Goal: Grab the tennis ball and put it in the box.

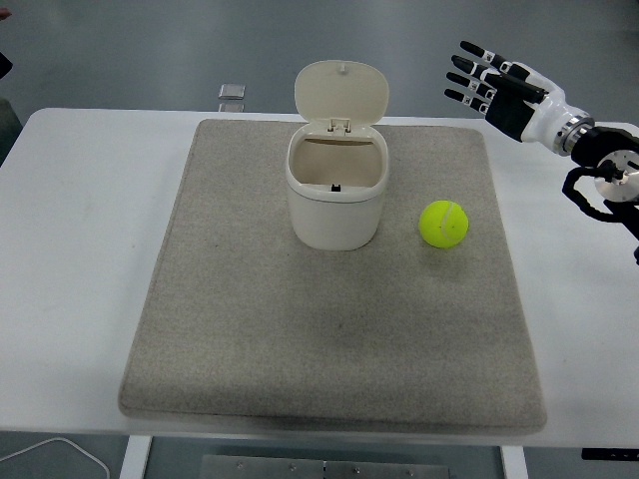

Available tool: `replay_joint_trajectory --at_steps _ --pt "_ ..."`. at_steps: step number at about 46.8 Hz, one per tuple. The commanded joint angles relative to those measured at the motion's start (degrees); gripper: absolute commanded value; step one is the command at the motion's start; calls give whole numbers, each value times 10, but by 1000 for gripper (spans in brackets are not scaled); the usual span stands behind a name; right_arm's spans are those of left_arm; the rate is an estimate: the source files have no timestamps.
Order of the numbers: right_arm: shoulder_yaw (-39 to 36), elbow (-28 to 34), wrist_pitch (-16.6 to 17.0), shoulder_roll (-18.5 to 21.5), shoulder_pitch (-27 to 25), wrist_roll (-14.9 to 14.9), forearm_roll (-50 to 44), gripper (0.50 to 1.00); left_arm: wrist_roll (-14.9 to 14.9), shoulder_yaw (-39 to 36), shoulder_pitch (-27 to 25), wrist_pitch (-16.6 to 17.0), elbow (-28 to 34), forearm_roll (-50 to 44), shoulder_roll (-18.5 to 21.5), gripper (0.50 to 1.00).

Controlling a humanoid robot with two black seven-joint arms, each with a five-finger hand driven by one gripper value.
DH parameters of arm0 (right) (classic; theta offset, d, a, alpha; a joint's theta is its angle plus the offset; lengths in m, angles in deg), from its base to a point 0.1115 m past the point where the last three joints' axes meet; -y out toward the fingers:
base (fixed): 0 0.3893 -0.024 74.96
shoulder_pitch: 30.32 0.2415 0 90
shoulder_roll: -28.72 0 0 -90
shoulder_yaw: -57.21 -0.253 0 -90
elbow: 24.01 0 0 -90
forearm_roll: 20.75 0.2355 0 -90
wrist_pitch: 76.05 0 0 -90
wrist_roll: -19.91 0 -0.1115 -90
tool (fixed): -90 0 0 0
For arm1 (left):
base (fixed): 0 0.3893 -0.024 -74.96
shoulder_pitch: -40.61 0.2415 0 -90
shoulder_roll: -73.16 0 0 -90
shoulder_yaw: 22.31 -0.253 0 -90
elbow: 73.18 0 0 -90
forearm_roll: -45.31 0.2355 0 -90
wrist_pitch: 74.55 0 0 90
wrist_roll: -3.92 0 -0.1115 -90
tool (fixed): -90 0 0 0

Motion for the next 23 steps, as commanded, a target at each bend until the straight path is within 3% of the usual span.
replay_joint_trajectory --at_steps 1,23 --pt "0 0 0 0 -1 0 0 930 1 0 0 0 0 0 0 996" --pt "0 0 -5 1 -2 4 0 930 0 -1 -1 0 -1 0 0 996"
